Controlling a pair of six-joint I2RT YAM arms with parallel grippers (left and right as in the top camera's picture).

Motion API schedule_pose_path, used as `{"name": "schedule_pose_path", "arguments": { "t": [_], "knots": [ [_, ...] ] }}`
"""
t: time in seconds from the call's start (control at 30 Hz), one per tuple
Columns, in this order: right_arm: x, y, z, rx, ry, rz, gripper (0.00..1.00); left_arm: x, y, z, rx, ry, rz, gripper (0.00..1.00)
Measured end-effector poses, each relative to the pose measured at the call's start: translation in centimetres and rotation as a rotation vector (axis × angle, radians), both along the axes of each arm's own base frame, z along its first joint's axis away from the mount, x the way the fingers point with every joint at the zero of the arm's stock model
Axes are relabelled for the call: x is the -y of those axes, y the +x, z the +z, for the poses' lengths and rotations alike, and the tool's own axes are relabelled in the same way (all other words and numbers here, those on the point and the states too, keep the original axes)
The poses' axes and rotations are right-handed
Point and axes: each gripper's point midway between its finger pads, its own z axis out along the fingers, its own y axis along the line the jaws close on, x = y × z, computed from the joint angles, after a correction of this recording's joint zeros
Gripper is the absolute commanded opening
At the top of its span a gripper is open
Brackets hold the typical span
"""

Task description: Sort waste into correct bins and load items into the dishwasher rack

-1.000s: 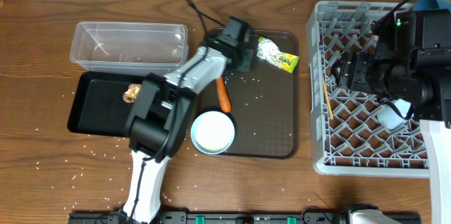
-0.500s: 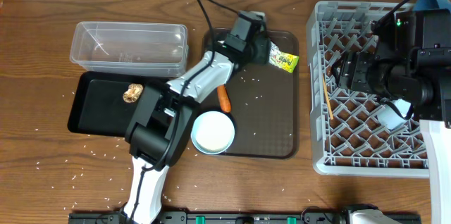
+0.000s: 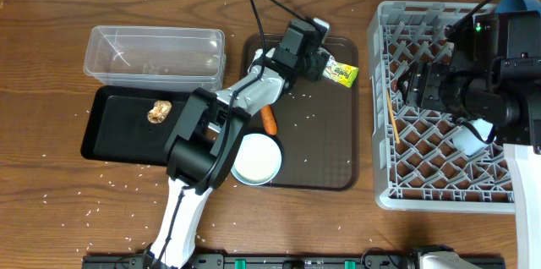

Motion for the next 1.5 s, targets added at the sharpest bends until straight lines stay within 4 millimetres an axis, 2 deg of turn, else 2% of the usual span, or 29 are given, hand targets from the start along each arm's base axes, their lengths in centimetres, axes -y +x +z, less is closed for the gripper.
{"name": "schedule_pose_path", "arguments": {
  "t": [0.1,0.3,0.73,1.3,1.37,1.5],
  "knots": [
    [0.0,0.0,0.0,0.001,0.0,0.0,0.74,0.4,-0.5,-0.3,0.011,0.029,-0.072,0.59],
    [0.0,0.0,0.0,0.002,0.0,0.0,0.74,1.5,-1.8,-0.5,0.017,0.035,-0.209,0.58],
    [0.0,0.1,-0.1,-0.002,0.0,0.0,0.74,1.9,-2.0,-0.3,0.156,0.157,-0.409,0.51],
    [0.0,0.2,0.0,0.004,0.0,0.0,0.74,1.7,-0.2,1.3,0.313,0.212,-0.469,0.52],
    [0.0,0.3,0.1,0.009,0.001,0.0,0.74,1.9,0.1,1.8,0.335,0.2,-0.47,0.48],
    [0.0,0.5,0.0,0.009,0.001,0.0,0.74,2.0,-0.7,1.3,0.276,0.164,-0.466,0.48]
  ]
}}
